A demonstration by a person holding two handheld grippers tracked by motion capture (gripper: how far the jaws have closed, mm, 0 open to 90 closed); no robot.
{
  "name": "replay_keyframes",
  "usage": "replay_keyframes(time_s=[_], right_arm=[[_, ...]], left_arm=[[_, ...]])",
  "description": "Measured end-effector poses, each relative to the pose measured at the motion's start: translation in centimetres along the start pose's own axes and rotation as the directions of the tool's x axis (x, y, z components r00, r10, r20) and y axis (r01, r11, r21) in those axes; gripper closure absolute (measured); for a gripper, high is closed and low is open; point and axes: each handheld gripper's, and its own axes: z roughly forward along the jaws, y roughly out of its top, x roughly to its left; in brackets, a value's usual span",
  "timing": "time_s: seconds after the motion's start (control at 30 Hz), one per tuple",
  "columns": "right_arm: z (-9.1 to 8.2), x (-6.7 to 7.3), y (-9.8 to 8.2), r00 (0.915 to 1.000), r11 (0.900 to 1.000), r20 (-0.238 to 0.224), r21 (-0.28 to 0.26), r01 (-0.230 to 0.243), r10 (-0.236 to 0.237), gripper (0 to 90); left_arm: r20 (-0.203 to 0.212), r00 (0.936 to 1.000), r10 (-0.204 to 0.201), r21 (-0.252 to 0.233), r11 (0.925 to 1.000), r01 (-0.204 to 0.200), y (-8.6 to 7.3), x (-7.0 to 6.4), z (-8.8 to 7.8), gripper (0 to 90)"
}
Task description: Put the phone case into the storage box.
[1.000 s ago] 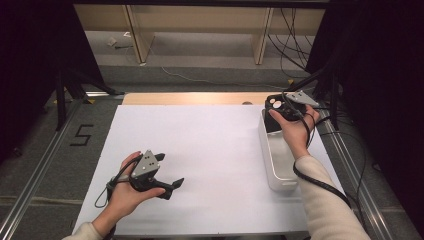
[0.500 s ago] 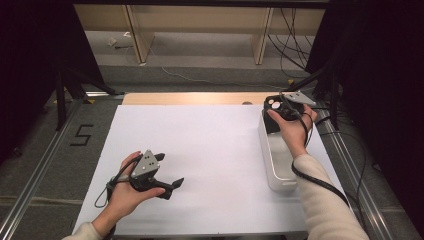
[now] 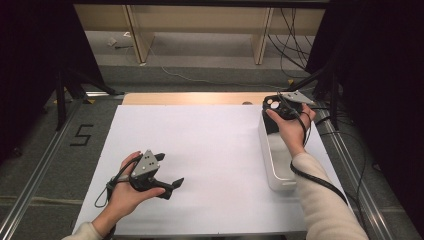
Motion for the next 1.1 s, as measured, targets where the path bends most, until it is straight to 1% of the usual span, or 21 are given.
replay_keyframes(time_s=[0.43,0.57,1.0,1.1], right_arm=[[0.8,-0.1,0.1,1.0,1.0,0.003,0.002,0.003,-0.003,14.8],[1.1,-0.1,0.0,0.9999,1.0,0.01,-0.006,-0.005,0.005,14.6],[1.9,-0.1,0.0,0.9996,1.0,0.026,-0.001,-0.008,0.008,14.2],[2.0,-0.1,0.0,0.9995,1.0,0.025,0.002,-0.017,0.017,14.1]], left_arm=[[0.001,1.0,-0.002,-0.001,1.0,0.002,0.0,0.0,0.0,0.0],[0.001,1.0,-0.002,0.0,1.0,0.002,0.0,0.0,0.0,0.0],[0.002,1.0,-0.004,-0.002,1.0,0.004,0.0,0.0,0.0,0.0],[0.001,1.0,-0.005,-0.003,1.0,0.005,0.0,0.0,0.0,0.0]])
